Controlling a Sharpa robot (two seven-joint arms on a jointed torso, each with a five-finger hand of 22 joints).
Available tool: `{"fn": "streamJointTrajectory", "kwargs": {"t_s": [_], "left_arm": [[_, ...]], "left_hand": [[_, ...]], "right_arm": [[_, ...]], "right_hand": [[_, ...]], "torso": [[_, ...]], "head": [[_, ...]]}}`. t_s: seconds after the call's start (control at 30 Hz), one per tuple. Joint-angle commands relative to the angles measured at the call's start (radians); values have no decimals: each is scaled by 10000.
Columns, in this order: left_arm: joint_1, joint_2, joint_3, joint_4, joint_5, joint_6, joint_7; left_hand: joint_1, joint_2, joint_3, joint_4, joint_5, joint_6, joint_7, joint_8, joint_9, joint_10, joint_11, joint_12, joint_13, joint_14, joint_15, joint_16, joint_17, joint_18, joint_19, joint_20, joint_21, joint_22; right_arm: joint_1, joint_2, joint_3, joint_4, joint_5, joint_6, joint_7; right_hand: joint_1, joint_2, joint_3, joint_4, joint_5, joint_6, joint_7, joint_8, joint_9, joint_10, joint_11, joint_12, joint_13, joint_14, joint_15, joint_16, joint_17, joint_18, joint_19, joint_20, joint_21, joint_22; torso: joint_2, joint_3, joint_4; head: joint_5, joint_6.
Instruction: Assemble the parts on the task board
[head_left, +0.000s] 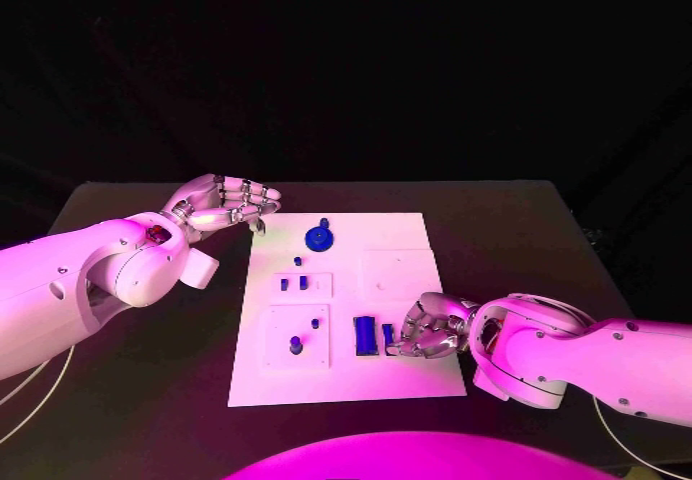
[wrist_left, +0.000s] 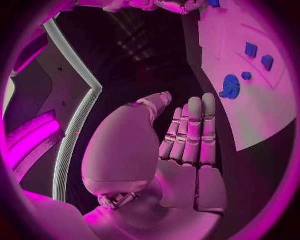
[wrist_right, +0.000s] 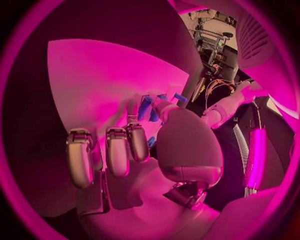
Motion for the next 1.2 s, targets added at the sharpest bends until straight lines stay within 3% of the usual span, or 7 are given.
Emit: {"fn": "streamJointTrajectory", "kwargs": {"t_s": [0.03, 0.4, 0.6, 0.73, 0.83, 0.97, 1.2], "left_arm": [[4, 17, 6, 9, 16, 142, 50], [4, 32, 6, -4, 18, 182, 23], [4, 27, 6, -7, 21, 165, 50], [4, 19, 6, -6, 61, 106, 120], [5, 2, 3, 12, 282, 15, 237], [5, 44, -2, -31, 646, -76, 462], [4, 98, -111, -206, 1325, -341, 956]], "left_hand": [[-26, 66, -8, 28, 35, -35, 353, 41, 12, -73, -26, 22, 11, -78, 21, 54, -15, 138, -29, 60, -41, -13], [-22, 78, -5, 34, 37, -40, 353, 46, 14, -86, -25, 39, 11, -81, 21, 60, -19, 139, -28, 61, -47, -15], [-22, 78, -5, 34, 37, -40, 353, 46, 14, -86, -25, 39, 11, -81, 21, 60, -19, 139, -28, 61, -47, -15], [-11, 81, -1, 32, 38, -44, 353, 50, 15, -96, -25, 51, 11, -85, 20, 63, -22, 140, -27, 60, -50, -16], [-12, 79, -2, 32, 38, -44, 353, 51, 15, -97, -25, 54, 11, -86, 21, 63, -23, 140, -27, 60, -50, -17], [-26, 68, -13, 44, 34, -45, 347, 57, 17, -98, -27, 72, 14, -112, 25, 50, -33, 138, -40, 62, -65, -23], [-36, 47, -42, 147, 30, -77, 323, 141, 43, -138, -37, 305, 22, -615, 48, -505, -360, 128, -358, 95, -525, -261]], "right_arm": [[-12, 78, -2, -106, -29, 233, 153], [-16, 299, -2, -453, -8, 446, 170], [-18, 258, 0, -331, -68, 314, 237], [41, 135, 27, -189, -29, 117, 441], [277, 37, 56, -255, 274, -32, 1248], [623, 55, 70, -740, 1027, -318, 2702], [1211, 404, 106, -2284, 3336, -1099, 5394]], "right_hand": [[30, 54, -24, 31, -60, 102, -4, -44, -3, 358, 12, 67, 1737, 852, 24, 24, 1669, -49, 1013, -14, 44, 2611], [614, 29, -19, -200, -498, 98, -32, -66, -14, 359, -12, 64, 1741, 851, 6, 22, 1665, -48, 1011, -27, 40, 2610], [716, -20, -61, -224, -653, 97, -18, -83, -26, 355, -5, 52, 1738, 847, 7, 13, 1648, -40, 996, -29, 4, 2600], [592, -93, -201, -83, -671, 46, 24, -135, -53, 337, 29, 13, 1720, 839, 32, -4, 1613, -29, 974, -15, -46, 2585], [621, -215, -353, -20, -683, -209, 131, -320, -131, 288, 116, -75, 1683, 826, 95, -32, 1557, -7, 931, 26, -147, 2555], [928, -221, -464, -43, -663, -524, 301, -610, -248, 86, 272, -457, 1506, 760, 230, -173, 1285, 104, 704, 141, -665, 2403], [1578, -180, -478, -222, -343, -853, 496, -945, -365, -431, 440, -1392, 1044, 568, 378, -590, 594, 368, 141, 298, -1942, 2025]], "torso": [[8, 6, 12], [-2, -3, 3], [-3, 0, 1], [-25, -6, -10], [-52, -29, -19], [-133, -55, -29], [-333, -127, -28]], "head": [[-7, -15], [-12, -16], [-17, 2], [-47, 83], [-53, 184], [-59, 282], [-9, 564]]}}
